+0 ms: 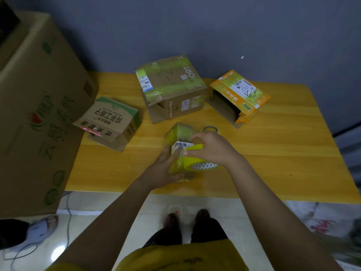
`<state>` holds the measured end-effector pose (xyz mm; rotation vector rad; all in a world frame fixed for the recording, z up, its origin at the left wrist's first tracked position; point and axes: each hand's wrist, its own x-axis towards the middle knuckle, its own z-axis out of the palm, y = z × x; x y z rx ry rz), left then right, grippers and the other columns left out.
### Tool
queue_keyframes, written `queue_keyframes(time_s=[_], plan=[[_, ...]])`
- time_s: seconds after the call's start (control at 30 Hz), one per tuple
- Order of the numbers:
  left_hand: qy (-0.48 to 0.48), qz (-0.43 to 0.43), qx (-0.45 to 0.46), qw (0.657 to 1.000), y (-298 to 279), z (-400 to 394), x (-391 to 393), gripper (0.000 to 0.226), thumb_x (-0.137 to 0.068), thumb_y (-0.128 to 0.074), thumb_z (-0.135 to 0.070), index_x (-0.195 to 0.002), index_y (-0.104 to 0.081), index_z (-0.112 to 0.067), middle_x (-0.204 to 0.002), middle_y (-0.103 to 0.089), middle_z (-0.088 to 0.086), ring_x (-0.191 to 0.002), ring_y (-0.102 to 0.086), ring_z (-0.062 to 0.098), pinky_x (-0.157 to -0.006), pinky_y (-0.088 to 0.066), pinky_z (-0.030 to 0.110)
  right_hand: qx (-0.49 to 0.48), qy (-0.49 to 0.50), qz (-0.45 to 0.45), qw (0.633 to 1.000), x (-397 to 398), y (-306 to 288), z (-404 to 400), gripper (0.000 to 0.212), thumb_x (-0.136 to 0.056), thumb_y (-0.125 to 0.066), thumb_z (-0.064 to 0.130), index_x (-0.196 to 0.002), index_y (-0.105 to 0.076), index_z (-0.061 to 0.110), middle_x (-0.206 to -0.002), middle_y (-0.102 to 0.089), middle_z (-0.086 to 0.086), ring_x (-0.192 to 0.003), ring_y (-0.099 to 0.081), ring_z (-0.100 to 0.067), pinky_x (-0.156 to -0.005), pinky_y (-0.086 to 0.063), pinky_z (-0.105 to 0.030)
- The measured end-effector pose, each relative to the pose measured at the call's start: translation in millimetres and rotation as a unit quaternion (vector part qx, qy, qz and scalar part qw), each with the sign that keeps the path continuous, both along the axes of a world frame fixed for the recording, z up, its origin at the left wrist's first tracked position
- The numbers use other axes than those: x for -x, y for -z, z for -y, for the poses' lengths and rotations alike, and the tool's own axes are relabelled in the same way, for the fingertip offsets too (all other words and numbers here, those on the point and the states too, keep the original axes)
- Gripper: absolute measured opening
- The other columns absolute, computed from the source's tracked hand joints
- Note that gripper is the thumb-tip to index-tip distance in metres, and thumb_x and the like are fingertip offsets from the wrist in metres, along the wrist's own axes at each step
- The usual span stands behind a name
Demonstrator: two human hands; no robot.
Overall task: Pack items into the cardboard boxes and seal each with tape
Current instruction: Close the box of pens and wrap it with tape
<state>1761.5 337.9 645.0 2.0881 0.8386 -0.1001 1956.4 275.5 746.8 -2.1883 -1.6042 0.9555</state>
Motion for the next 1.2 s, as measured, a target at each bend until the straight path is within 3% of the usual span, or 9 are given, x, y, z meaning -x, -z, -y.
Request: queue_keyframes(time_s=[0.07,0.27,0.37,0.5,0.6,0.73,1.0,1.1,1.2], plan=[[0.032,-0.014,-0.045,0.998,-2.1,-7.7,0.3,0.092,-0.084,-0.069,-0.041,-0.147,-0.002,-0.048,-0.157,0.023,-0.013,-0.147,0.014,0.015,-0.114,-0.022,0.039,0.002,-0.016,0.008,1.000,7.6,-1.9,-6.0,0.054,-0.077,-0.071,0.057,-0.120,-0.062,0.027,-0.126,-0.061,0.004,-0.118,-0.056,-0.017,-0.092,-0.049,-0.038],[-0.054,0.024,-0.003,0.998,-0.7,-12.9,-5.5,0.088,-0.063,-0.082,-0.055,-0.134,-0.029,-0.046,-0.159,0.001,-0.019,-0.135,-0.038,0.015,-0.092,-0.047,0.038,0.063,-0.008,-0.200,0.978,-11.9,-7.0,7.2,0.027,-0.086,-0.071,0.033,-0.111,-0.067,0.023,-0.116,-0.060,0.010,-0.106,-0.053,-0.005,-0.081,-0.044,-0.018],[-0.066,0.047,0.037,0.996,2.4,-12.6,-2.2,0.092,-0.066,-0.082,-0.050,-0.139,-0.026,-0.047,-0.161,0.000,-0.013,-0.141,-0.029,0.014,-0.103,-0.041,0.036,0.037,0.032,-0.183,0.982,-12.5,0.1,9.3,0.043,-0.083,-0.070,0.043,-0.080,-0.061,0.001,-0.076,-0.047,-0.008,-0.071,-0.047,-0.016,-0.063,-0.032,-0.030],[-0.092,0.075,0.077,0.990,3.1,-10.9,6.1,0.091,-0.074,-0.080,-0.040,-0.145,-0.025,-0.040,-0.160,-0.004,-0.012,-0.144,-0.018,0.010,-0.109,-0.035,0.033,-0.021,0.041,-0.144,0.989,-9.3,-3.9,9.1,0.054,-0.078,-0.074,0.048,-0.062,-0.039,0.011,-0.057,-0.030,0.000,-0.050,-0.035,-0.007,-0.052,-0.023,-0.027],[-0.107,0.086,0.090,0.986,6.2,-9.3,7.7,0.089,-0.074,-0.080,-0.040,-0.144,-0.025,-0.043,-0.160,-0.010,-0.011,-0.144,-0.021,0.011,-0.110,-0.036,0.036,0.035,0.069,-0.057,0.995,-29.9,-1.7,12.2,0.046,-0.077,-0.069,0.060,-0.070,-0.058,0.015,-0.082,-0.060,-0.002,-0.078,-0.059,-0.011,-0.061,-0.041,-0.029],[-0.129,0.115,0.127,0.977,13.8,-9.1,9.8,0.087,-0.074,-0.081,-0.032,-0.142,-0.029,-0.042,-0.148,-0.029,-0.018,-0.135,-0.037,0.010,-0.105,-0.041,0.030,0.155,0.055,0.129,0.978,-44.0,23.9,24.5,0.061,-0.074,-0.056,0.077,-0.077,-0.064,0.017,-0.082,-0.059,-0.002,-0.086,-0.059,-0.023,-0.060,-0.040,-0.032],[-0.135,0.121,0.180,0.967,10.7,-18.9,27.6,0.083,-0.068,-0.078,-0.046,-0.133,-0.029,-0.059,-0.154,-0.027,-0.010,-0.141,-0.027,0.014,-0.113,-0.034,0.041,0.175,0.066,0.146,0.972,-24.0,52.8,6.5,0.070,-0.076,-0.055,0.077,-0.084,-0.067,0.008,-0.073,-0.056,-0.006,-0.078,-0.059,-0.024,-0.062,-0.043,-0.035],[-0.105,0.030,0.083,0.991,2.3,-24.8,34.7,0.081,-0.073,-0.071,-0.056,-0.140,-0.026,-0.053,-0.157,-0.014,-0.006,-0.144,-0.016,0.018,-0.113,-0.029,0.040,0.187,0.053,0.182,0.964,-4.7,66.4,-3.8,0.060,-0.079,-0.053,0.075,-0.067,-0.053,0.016,-0.069,-0.051,-0.002,-0.077,-0.058,-0.026,-0.062,-0.040,-0.031],[-0.127,-0.075,-0.033,0.989,-15.1,-22.4,17.4,0.070,-0.084,-0.049,-0.068,-0.143,-0.032,-0.035,-0.150,-0.027,0.000,-0.137,-0.028,0.024,-0.103,-0.036,0.041,0.178,0.029,0.224,0.958,15.5,77.3,-13.8,0.059,-0.084,-0.052,0.068,-0.103,-0.064,0.013,-0.106,-0.064,-0.006,-0.104,-0.063,-0.029,-0.078,-0.047,-0.033]])
